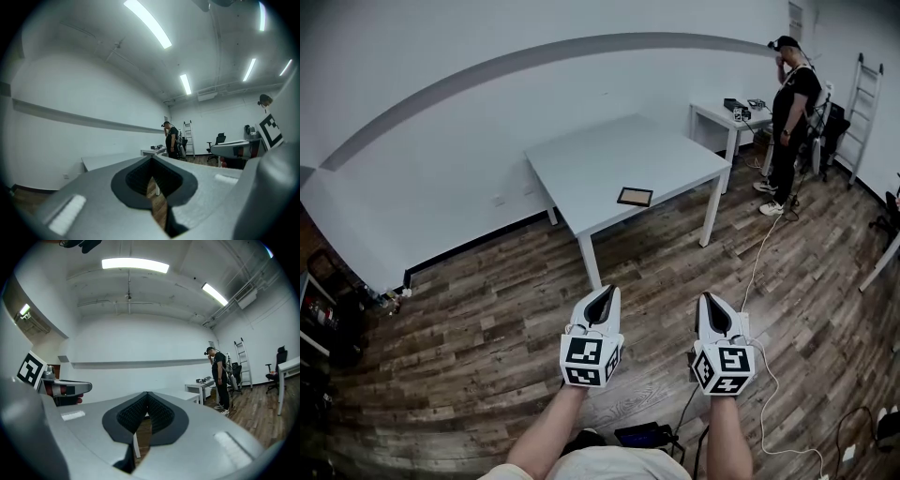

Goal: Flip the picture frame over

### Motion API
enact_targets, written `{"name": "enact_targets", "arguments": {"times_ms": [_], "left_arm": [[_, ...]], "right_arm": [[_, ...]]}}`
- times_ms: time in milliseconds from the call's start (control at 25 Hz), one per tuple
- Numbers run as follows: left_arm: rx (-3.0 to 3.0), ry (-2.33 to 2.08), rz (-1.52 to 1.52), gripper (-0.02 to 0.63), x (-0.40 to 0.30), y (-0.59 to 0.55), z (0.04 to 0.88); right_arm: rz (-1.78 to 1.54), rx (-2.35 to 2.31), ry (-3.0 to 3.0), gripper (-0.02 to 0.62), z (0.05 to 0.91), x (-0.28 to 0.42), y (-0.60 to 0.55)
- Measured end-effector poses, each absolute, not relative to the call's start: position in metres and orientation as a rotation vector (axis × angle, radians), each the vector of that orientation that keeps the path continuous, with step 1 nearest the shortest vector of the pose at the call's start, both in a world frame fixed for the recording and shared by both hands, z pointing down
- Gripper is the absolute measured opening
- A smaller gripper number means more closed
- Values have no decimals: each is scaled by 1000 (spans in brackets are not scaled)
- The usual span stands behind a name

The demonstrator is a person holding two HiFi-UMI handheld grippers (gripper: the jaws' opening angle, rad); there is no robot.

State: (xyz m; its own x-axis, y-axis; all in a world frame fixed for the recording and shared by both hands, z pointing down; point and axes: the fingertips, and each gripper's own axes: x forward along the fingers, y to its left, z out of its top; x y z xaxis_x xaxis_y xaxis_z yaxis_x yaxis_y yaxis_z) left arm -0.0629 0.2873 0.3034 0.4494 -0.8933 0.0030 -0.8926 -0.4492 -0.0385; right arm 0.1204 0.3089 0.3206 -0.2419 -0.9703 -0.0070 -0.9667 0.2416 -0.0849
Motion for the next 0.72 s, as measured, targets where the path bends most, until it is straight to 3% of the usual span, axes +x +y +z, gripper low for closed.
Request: {"name": "enact_targets", "arguments": {"times_ms": [720], "left_arm": [[-2675, 1620, -37, 0, -39, 248, 317]], "right_arm": [[-114, -1939, 2431, 25, 334, 146, 270]]}}
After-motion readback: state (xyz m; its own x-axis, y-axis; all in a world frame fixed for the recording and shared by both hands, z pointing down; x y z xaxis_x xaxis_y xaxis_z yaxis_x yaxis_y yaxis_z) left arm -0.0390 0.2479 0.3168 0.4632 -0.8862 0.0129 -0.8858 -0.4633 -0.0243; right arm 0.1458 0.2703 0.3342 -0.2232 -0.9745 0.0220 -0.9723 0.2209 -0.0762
